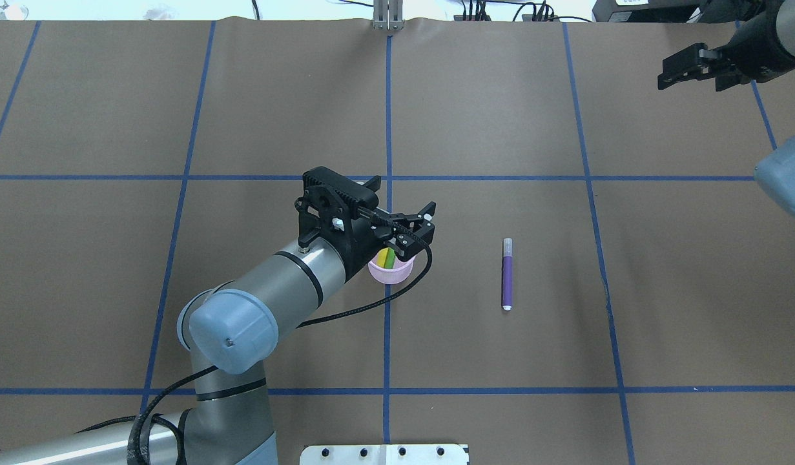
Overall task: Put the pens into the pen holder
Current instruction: 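Move the right gripper to the purple marker while the left arm withdraws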
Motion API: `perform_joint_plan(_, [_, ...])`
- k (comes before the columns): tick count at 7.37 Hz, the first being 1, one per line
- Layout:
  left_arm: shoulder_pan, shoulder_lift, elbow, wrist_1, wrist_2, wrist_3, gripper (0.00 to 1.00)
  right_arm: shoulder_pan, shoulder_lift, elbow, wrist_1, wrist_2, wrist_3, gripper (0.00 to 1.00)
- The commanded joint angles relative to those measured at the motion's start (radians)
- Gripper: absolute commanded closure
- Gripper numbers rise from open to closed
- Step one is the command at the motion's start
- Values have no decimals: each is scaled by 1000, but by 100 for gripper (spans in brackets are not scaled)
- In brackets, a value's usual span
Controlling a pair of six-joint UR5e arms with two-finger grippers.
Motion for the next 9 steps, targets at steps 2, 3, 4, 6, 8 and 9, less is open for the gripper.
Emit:
perform_joint_plan(2, [-158, 28, -170, 541, -267, -46, 0, -113, 6, 51, 0, -70, 184, 0])
perform_joint_plan(3, [-251, 25, -294, 835, -445, -28, 0, -174, 8, 57, 0, -128, 236, 0])
perform_joint_plan(4, [-351, 20, -380, 1028, -622, 48, 0, -245, 9, 59, 0, -192, 286, 0])
perform_joint_plan(6, [-389, 28, -389, 1058, -686, 107, 0, -373, 10, 57, -1, -311, 337, 0])
perform_joint_plan(8, [-389, 20, -390, 1056, -684, 104, 0, -550, 26, 24, -3, -488, 428, 1])
perform_joint_plan(9, [-389, 17, -392, 1055, -683, 104, 0, -625, 32, 2, -1, -567, 440, 7])
